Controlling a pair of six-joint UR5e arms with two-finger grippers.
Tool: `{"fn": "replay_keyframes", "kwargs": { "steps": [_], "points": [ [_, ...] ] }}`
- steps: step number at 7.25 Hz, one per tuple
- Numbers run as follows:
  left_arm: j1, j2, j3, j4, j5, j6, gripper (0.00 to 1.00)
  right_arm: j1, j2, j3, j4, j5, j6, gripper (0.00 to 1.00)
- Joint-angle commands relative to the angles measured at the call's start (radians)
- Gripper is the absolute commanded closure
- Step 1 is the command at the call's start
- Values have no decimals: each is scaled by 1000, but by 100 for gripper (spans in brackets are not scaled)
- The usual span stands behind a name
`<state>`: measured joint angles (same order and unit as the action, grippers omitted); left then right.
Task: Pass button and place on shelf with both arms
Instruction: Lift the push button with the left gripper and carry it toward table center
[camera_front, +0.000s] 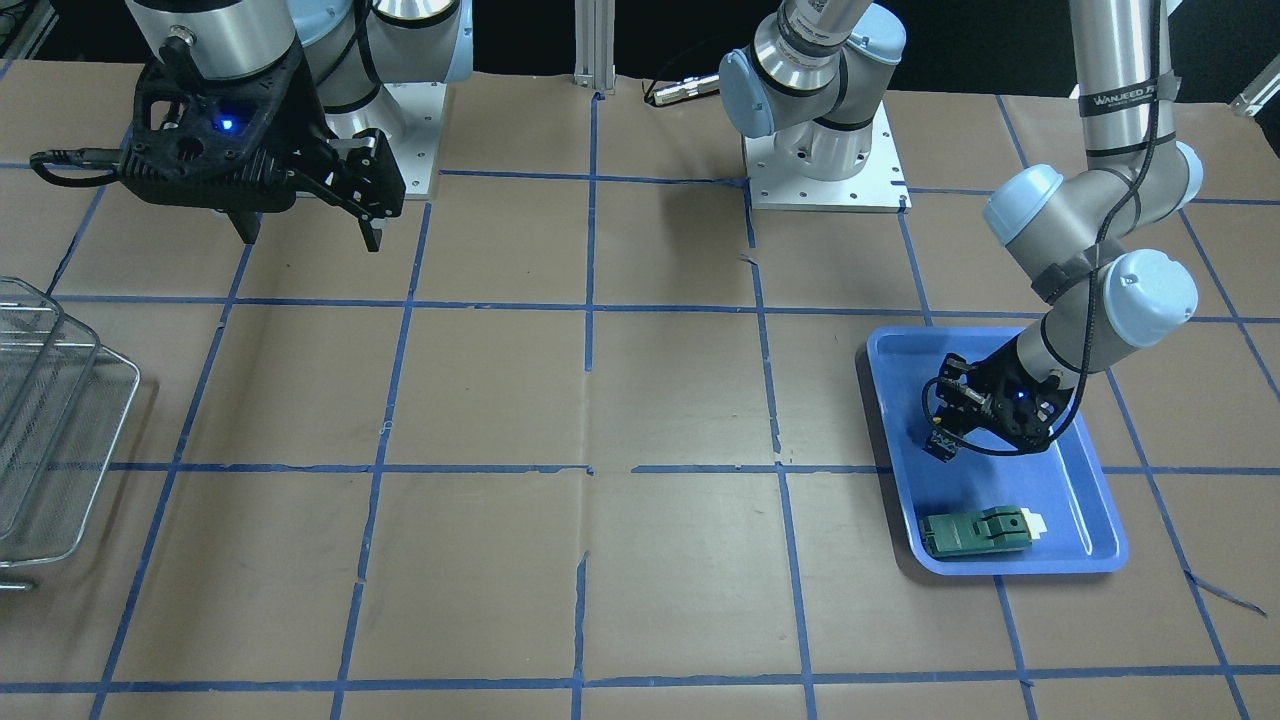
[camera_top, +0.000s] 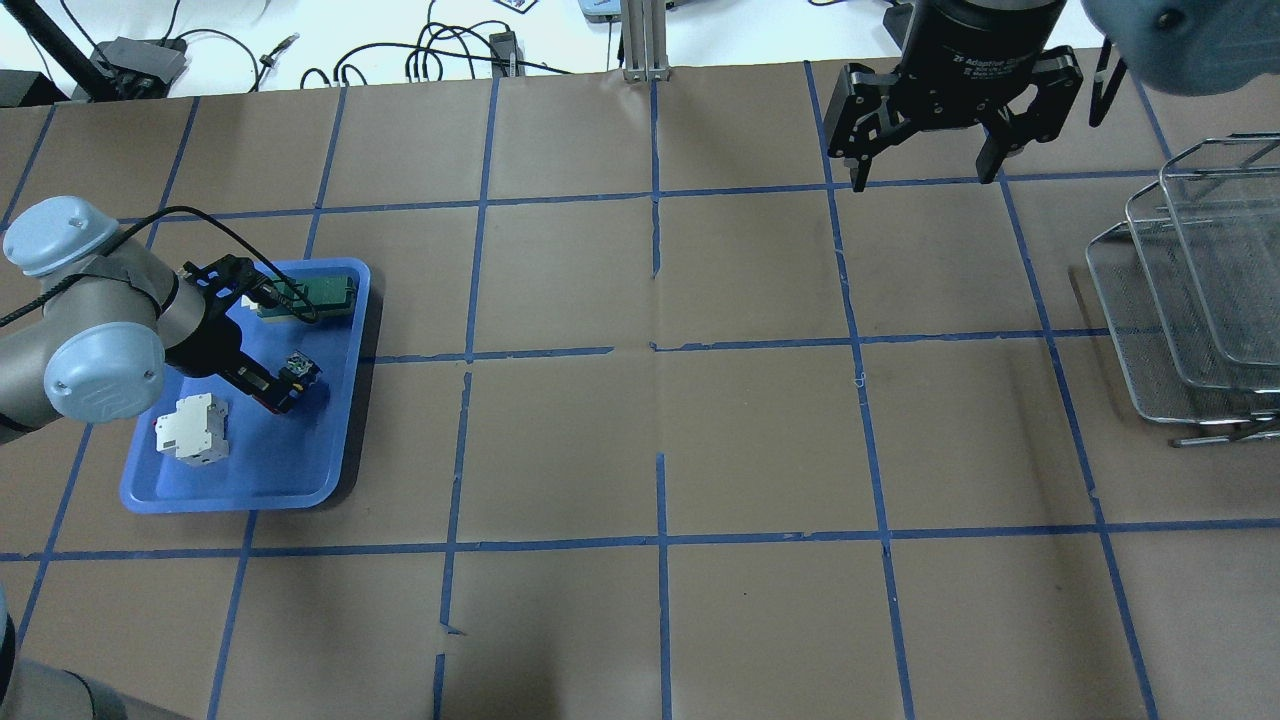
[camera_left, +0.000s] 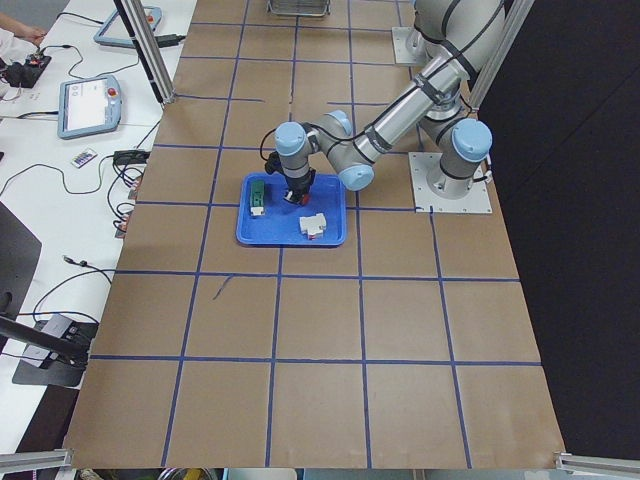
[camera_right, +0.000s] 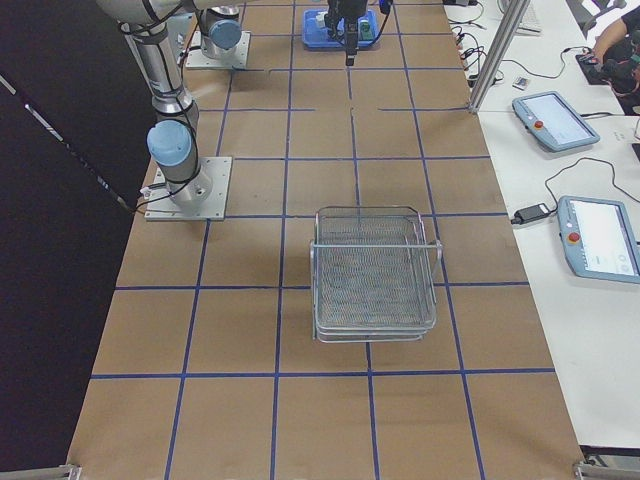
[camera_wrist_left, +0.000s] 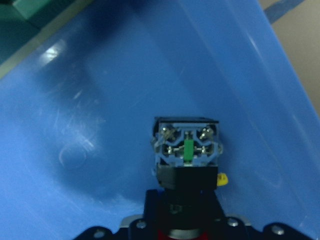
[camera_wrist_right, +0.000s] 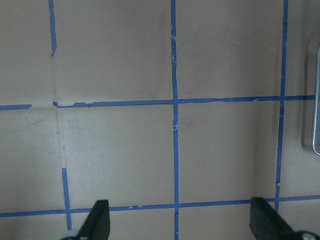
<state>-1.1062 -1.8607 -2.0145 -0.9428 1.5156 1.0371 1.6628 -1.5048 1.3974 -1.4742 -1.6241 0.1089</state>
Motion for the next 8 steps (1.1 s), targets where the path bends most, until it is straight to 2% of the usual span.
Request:
{"fn": "replay_keyframes", "kwargs": {
  "steps": [1,2,4,5,7,8],
  "points": [
    [-18,101,37,-164,-114,-174,100,0,0,0,0,1,0,0],
    [-58,163,77,-315,-180,-234,100,0,0,0,0,0,0,0],
    [-275,253,176,-436,-183,-544,100,0,0,-2,0,1,0,0],
    [-382,279,216,-480,-221,-602,100,0,0,0,0,0,0,0],
    [-452,307,235,-513,-454,-736,100,-12,2,-2,0,1,-1,0],
    [-461,308,232,-511,-621,-790,100,-21,2,-6,0,0,-2,0]
  ]
}}
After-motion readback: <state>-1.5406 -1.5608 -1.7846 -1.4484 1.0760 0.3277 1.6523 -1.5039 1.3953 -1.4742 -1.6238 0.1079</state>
